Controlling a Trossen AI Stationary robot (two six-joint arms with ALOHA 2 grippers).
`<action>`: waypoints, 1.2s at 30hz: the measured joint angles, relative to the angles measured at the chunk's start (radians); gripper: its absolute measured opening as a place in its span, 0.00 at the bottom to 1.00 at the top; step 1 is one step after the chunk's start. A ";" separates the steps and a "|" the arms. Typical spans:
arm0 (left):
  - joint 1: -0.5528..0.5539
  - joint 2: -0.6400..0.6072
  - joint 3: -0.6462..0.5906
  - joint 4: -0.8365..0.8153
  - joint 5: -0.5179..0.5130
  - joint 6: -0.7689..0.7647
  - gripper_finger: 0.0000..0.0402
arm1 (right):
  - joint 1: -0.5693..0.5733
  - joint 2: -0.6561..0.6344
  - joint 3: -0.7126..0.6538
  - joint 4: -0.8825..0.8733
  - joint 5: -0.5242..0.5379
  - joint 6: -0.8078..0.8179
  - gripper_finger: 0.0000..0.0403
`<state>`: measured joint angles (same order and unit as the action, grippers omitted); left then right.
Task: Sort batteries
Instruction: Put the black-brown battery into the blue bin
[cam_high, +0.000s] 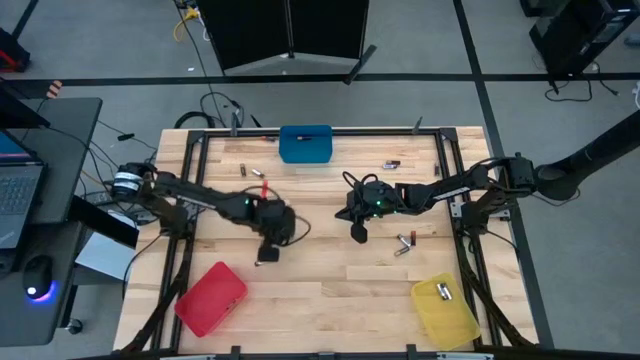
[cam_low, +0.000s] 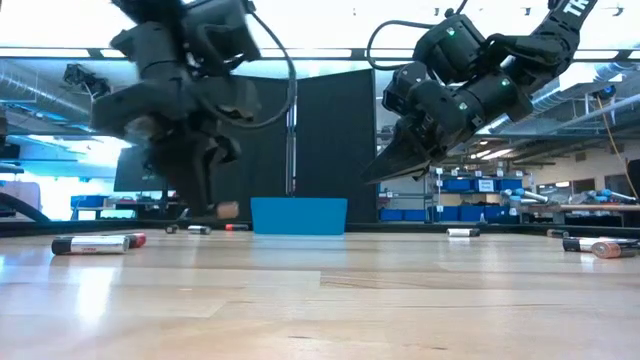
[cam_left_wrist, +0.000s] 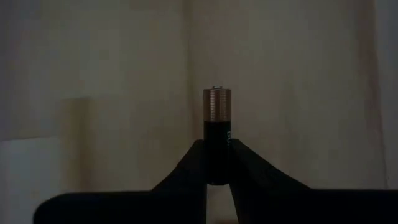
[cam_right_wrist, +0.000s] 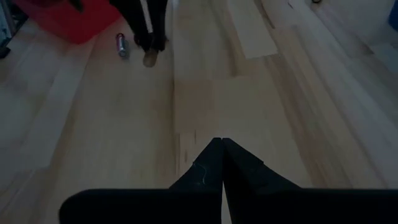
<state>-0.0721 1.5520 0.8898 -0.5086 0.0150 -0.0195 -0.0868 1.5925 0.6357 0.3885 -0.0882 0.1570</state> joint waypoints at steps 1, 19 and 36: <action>0.020 0.000 0.025 -0.030 -0.001 0.016 0.12 | 0.000 0.000 0.000 0.000 0.006 0.000 0.04; 0.501 0.057 0.697 -0.507 -0.005 0.325 0.12 | 0.001 0.000 0.000 -0.001 0.010 0.019 0.03; 0.713 0.491 1.088 -0.639 0.016 0.451 0.12 | 0.020 0.000 0.000 -0.003 0.011 0.026 0.03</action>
<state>0.6406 2.0430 1.9781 -1.1480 0.0313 0.4310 -0.0663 1.5925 0.6357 0.3855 -0.0776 0.1829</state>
